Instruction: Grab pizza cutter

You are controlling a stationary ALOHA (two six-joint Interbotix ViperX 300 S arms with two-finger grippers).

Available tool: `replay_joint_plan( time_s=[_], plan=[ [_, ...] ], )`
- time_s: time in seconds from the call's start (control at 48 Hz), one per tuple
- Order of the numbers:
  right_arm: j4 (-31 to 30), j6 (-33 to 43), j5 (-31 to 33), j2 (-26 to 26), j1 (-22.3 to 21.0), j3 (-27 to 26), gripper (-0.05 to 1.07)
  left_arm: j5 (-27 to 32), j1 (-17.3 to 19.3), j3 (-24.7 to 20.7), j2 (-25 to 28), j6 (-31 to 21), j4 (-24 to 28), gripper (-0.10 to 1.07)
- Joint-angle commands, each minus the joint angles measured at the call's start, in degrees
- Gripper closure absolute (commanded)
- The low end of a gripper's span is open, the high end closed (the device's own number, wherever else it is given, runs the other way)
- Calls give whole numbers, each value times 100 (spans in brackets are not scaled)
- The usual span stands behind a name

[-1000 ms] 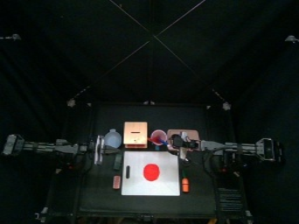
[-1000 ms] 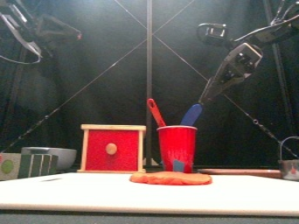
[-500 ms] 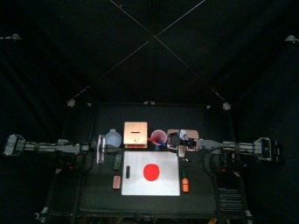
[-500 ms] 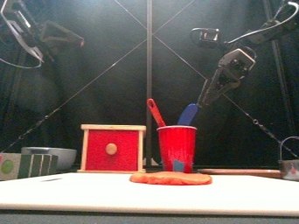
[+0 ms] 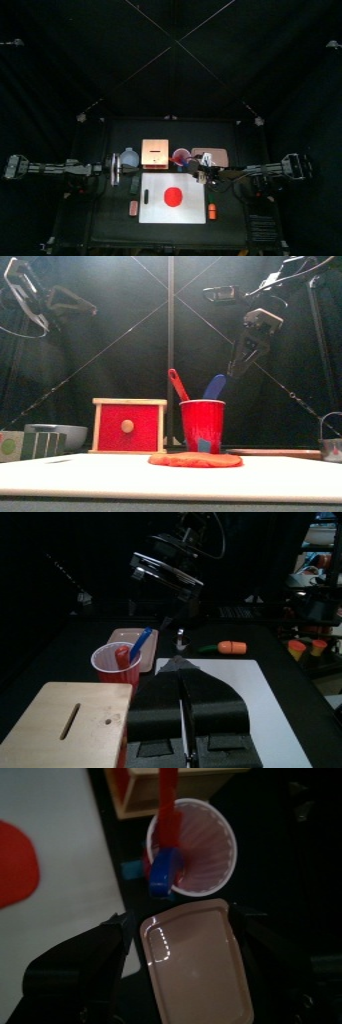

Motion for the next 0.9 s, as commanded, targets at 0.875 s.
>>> replay_joint_plan(
  time_s=[0.875],
  plan=[
    [-993, 1582, -835, 738, -457, -44, 2, -308, 246, 123, 9, 9, -123, 97]
  ],
)
